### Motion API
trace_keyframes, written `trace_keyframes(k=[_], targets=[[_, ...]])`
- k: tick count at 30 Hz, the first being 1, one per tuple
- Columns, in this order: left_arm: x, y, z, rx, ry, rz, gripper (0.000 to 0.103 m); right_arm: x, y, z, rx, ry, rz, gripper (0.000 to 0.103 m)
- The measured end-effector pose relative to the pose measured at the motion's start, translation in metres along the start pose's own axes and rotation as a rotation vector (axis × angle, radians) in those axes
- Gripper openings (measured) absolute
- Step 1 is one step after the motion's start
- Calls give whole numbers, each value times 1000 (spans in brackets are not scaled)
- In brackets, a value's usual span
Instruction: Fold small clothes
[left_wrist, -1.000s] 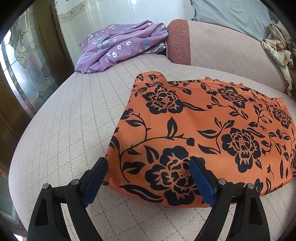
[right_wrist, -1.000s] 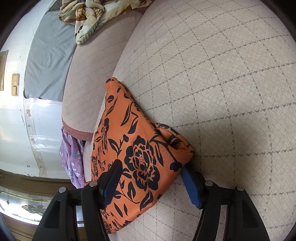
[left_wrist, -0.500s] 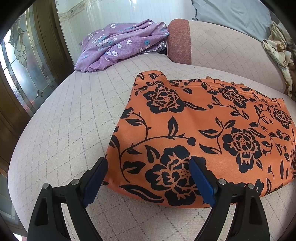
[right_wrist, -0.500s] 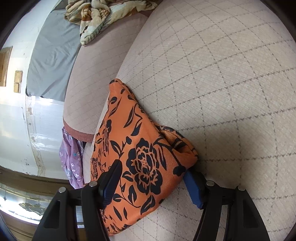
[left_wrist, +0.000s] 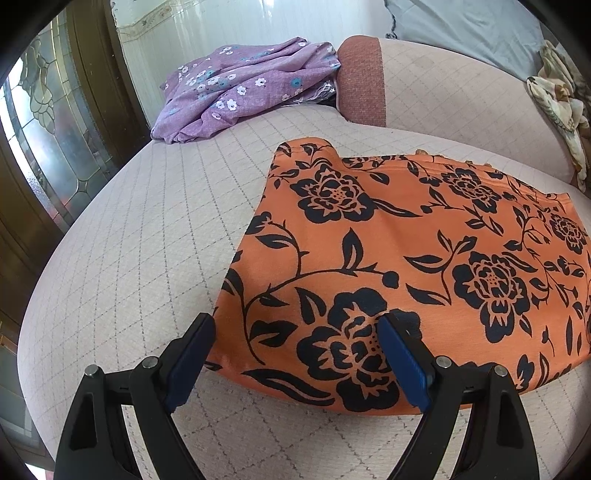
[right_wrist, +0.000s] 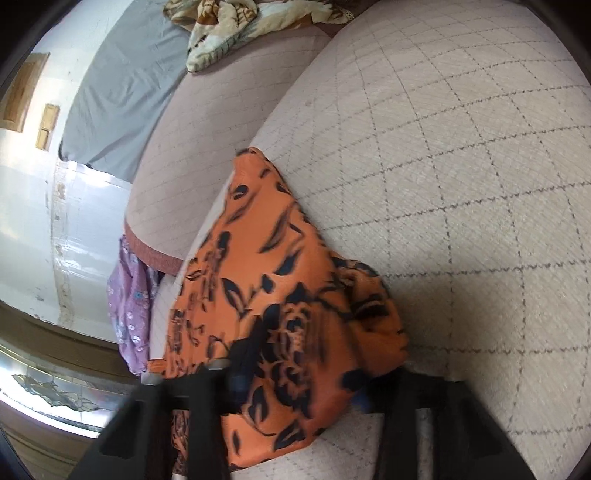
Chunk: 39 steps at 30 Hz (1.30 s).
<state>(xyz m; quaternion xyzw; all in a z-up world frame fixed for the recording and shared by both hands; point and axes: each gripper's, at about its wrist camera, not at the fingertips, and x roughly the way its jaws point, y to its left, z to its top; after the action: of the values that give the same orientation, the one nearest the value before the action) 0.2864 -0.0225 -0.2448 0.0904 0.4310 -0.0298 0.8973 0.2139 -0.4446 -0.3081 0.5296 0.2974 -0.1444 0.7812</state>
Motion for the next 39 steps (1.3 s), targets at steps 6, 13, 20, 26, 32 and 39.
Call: trace_keyframes(k=[6,13,20,26,32,39], targets=[[1,2,0,-7,1,1,90,2,-1,0,4,-6,2,28],[3,3,0,-5,3,6,90,4,-7,2,57,4,26,35],[4,3,0,-8,8,4,90,3,1,-1,-24,-22,-6,31],[5,4,1,-14,14,0,90,0,10,-7,-82,-65,-56,28],[7,13,6,-49,28,-16,90,-14,18,-7,-108,-99,-44,25],[6,43,22,-142,32,7,90,-42,41,-7,-136,-136,0,25]])
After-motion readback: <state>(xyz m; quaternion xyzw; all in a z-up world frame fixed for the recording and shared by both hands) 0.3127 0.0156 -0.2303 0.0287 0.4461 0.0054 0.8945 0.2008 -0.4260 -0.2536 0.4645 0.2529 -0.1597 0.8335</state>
